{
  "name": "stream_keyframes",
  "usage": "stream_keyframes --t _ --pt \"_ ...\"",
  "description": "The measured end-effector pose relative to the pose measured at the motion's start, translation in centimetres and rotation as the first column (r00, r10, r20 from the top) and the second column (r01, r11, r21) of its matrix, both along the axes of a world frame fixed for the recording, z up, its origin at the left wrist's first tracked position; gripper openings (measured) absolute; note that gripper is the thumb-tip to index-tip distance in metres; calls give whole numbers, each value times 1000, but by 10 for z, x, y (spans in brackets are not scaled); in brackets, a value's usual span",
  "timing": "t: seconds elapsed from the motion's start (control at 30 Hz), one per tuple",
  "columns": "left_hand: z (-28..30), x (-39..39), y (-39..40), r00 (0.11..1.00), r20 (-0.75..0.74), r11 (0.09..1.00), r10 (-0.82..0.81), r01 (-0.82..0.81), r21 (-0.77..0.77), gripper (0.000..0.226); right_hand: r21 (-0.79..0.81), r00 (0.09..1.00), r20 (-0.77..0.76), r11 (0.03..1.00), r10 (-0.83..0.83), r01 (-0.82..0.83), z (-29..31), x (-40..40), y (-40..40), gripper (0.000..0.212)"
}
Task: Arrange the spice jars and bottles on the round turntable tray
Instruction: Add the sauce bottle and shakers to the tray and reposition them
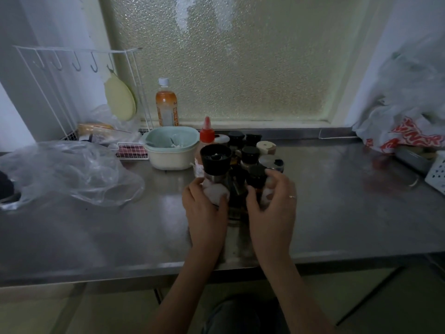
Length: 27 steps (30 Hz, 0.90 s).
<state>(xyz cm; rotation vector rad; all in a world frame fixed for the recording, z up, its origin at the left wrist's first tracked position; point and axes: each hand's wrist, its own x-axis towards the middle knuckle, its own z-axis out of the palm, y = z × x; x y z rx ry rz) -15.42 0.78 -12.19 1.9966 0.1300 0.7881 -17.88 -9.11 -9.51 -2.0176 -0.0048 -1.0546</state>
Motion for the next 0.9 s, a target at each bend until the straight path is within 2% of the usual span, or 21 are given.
stream_keyframes --t 0.07,0.13,0.23,0.37,0.5,0.6,0.67,0.73,0.8,0.83,0.9 --pt "0 -1 0 998 64 1000 9 -11 19 52 25 995 -85 999 43 -41 1 6 -4 40" --pt "1 -3 -2 991 122 994 -56 45 95 43 -27 976 -187 993 109 -116 -2 11 -4 37" --pt "-1 -4 -6 980 119 963 -162 131 235 37 -98 952 -264 978 152 -183 -4 17 0 31" --pt "-3 3 -1 988 61 985 -144 137 106 38 -165 951 -278 968 139 -190 3 22 6 28" --pt "-1 8 4 983 88 982 -160 168 -92 22 -260 927 -289 913 238 -315 10 22 12 26" --pt "-1 6 4 981 111 967 -161 179 -182 18 -285 922 -235 885 307 -367 23 21 8 22" --pt "-1 7 2 987 49 971 -152 158 -179 26 -253 939 -116 905 323 -343 40 25 2 15" --pt "-1 9 1 992 19 981 -124 126 -149 29 -194 958 12 940 287 -280 61 38 -9 8" --pt "1 11 0 992 15 985 -125 126 -118 31 -148 974 44 966 220 -211 81 63 -23 6" --pt "2 11 -1 992 10 989 -122 123 -81 32 -157 983 -12 970 185 -185 90 79 -31 10" --pt "6 13 -3 993 21 993 -118 118 -16 31 -204 959 -223 954 173 -219 101 112 -44 23"
